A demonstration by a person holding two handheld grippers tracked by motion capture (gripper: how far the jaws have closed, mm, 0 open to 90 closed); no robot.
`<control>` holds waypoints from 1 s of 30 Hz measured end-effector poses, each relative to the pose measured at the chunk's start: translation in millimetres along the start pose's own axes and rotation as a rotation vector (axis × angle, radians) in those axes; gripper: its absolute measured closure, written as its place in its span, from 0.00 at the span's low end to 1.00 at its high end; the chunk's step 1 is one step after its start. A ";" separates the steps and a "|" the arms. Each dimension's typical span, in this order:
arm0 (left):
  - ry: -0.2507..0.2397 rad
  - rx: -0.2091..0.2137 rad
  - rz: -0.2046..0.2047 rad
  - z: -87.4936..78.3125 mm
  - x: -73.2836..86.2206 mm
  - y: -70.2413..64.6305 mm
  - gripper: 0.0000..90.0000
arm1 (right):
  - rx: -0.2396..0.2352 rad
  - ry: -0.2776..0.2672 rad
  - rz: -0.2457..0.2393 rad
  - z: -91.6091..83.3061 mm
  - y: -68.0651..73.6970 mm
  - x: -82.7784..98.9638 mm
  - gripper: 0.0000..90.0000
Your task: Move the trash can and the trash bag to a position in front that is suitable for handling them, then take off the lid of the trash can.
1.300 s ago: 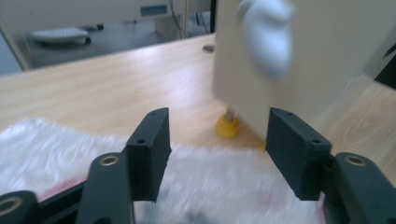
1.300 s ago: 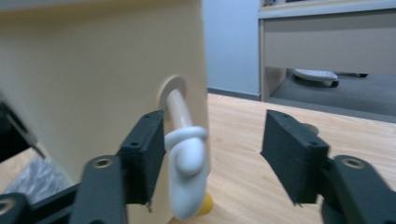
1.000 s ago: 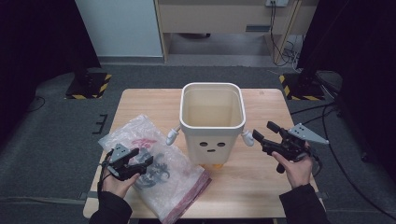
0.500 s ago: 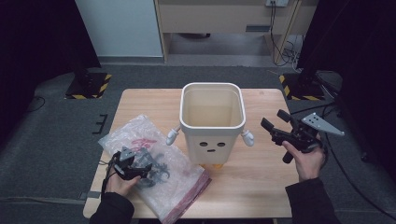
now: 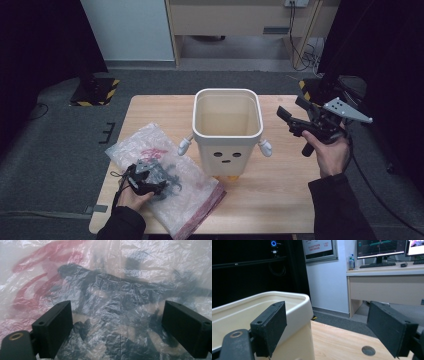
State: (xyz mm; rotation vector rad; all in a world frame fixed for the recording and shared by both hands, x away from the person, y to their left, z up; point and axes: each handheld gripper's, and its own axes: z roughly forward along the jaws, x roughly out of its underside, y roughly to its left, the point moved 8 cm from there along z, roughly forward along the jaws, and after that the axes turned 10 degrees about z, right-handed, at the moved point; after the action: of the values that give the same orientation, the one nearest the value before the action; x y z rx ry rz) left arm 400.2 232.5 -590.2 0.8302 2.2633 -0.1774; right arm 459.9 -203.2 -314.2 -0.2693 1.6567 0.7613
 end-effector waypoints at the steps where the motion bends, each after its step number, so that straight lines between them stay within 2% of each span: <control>1: -0.004 0.000 0.004 0.6 0.1 -0.3 0.07 | -0.002 0.000 -0.007 2.8 1.8 -3.2 0.18; 7: -0.022 -0.006 0.006 4.1 0.1 -3.8 0.00 | -0.019 0.037 -0.033 23.9 12.6 -13.8 0.17; 11: -0.029 -0.014 -0.002 4.7 -0.3 -4.4 0.00 | -0.027 0.068 -0.047 41.8 18.4 -19.2 0.17; 16: -0.027 -0.022 -0.009 4.9 -0.7 -5.1 0.00 | -0.023 0.099 -0.056 59.7 19.1 -23.5 0.17; 19: -0.027 -0.022 -0.009 4.9 -0.7 -5.3 0.00 | -0.032 0.114 -0.036 70.3 19.9 -25.6 0.17; 27: -0.027 -0.020 -0.008 5.3 -1.2 -5.9 0.00 | -0.033 0.161 -0.037 95.4 20.8 -22.8 0.18; 30: -0.028 -0.019 -0.008 5.6 -1.6 -6.3 0.00 | -0.055 0.171 -0.015 102.4 24.0 -19.6 0.19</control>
State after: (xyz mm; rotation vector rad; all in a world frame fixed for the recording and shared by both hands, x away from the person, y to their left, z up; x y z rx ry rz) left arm 400.5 224.8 -594.0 0.8036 2.2387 -0.1698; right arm 531.9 -126.9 -293.1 -0.3950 1.7942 0.7907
